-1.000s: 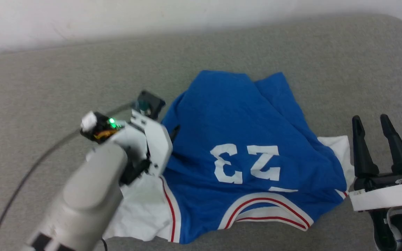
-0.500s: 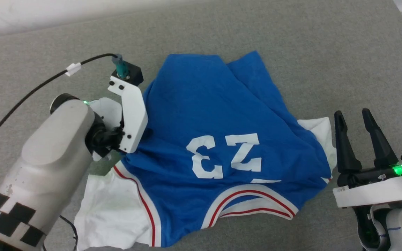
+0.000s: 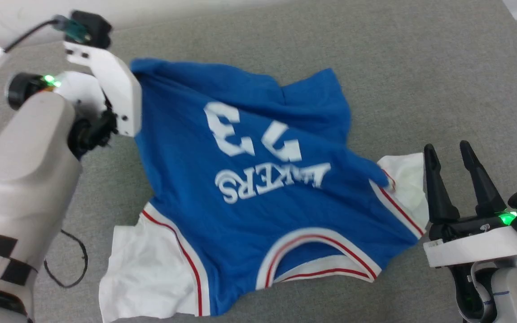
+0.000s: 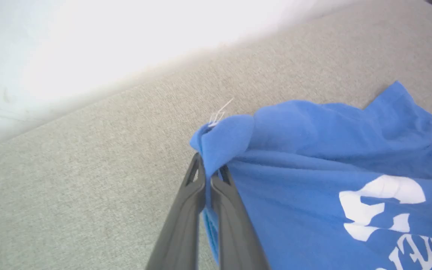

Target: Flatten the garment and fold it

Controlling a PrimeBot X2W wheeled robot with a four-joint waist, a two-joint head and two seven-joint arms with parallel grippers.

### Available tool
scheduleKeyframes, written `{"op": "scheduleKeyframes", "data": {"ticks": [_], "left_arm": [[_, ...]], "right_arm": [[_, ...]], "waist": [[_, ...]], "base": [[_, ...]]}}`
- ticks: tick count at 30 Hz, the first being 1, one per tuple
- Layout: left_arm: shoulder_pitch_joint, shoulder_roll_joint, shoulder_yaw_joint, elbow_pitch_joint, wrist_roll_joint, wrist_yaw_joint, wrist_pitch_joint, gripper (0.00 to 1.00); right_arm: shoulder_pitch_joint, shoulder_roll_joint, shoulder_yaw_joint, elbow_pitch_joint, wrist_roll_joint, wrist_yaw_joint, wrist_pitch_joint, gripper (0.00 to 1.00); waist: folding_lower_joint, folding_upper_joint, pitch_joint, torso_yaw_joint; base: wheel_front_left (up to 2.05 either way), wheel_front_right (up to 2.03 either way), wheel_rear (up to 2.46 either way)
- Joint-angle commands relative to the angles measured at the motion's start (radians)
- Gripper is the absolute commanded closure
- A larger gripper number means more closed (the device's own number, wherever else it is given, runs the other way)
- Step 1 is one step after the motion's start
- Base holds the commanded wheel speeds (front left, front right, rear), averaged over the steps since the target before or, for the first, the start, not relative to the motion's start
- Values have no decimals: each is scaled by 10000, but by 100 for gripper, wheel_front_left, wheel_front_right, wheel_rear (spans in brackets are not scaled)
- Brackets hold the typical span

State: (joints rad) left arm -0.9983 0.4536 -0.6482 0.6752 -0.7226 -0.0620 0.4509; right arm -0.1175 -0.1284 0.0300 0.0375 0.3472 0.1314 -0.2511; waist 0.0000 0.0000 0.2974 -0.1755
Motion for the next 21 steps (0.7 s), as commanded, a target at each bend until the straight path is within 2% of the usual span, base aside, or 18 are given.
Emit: {"op": "scheduleKeyframes", "data": {"ticks": [1, 8, 9, 11, 12, 17, 20, 21], "left_arm": [[-194, 154, 158, 233, 175, 227, -504, 100], [-572, 357, 780, 1299, 646, 1397, -2875, 100], [-561, 353, 768, 1470, 734, 1499, -3115, 100], [-446, 237, 685, 1779, 760, 1408, -3336, 100], [-421, 188, 627, 1916, 810, 1384, -3464, 0], [-365, -108, 514, 2277, 928, 1059, -4665, 0], [-254, -232, 459, 2282, 1044, 797, -5776, 0], [-254, -232, 459, 2282, 1044, 797, -5776, 0]], "right_arm": [[-70, -24, 24, 28, -30, -7, -28, 0], [-122, -56, 126, 149, 22, -7, 76, 0], [-124, -51, 144, 163, 24, -7, 93, 0], [-122, -43, 178, 192, 13, -7, 136, 0], [-116, -38, 172, 204, 7, -7, 147, 0], [-84, -56, 100, 291, -10, -7, 231, 0], [-15, -125, 11, 365, 0, -7, 291, 0], [-15, -125, 11, 365, 0, -7, 291, 0]], "waist": [[0, 0, -18, 76], [0, 0, 126, 258], [0, 0, 137, 283], [0, 0, 132, 334], [0, 0, 119, 374], [0, 0, -135, 627], [0, 0, -455, 835], [0, 0, -455, 835]], "base": [[0, 0, 0], [0, 0, 0], [0, 0, 0], [0, 0, 0], [0, 0, 0], [0, 0, 0], [0, 0, 0], [0, 0, 0]]}}
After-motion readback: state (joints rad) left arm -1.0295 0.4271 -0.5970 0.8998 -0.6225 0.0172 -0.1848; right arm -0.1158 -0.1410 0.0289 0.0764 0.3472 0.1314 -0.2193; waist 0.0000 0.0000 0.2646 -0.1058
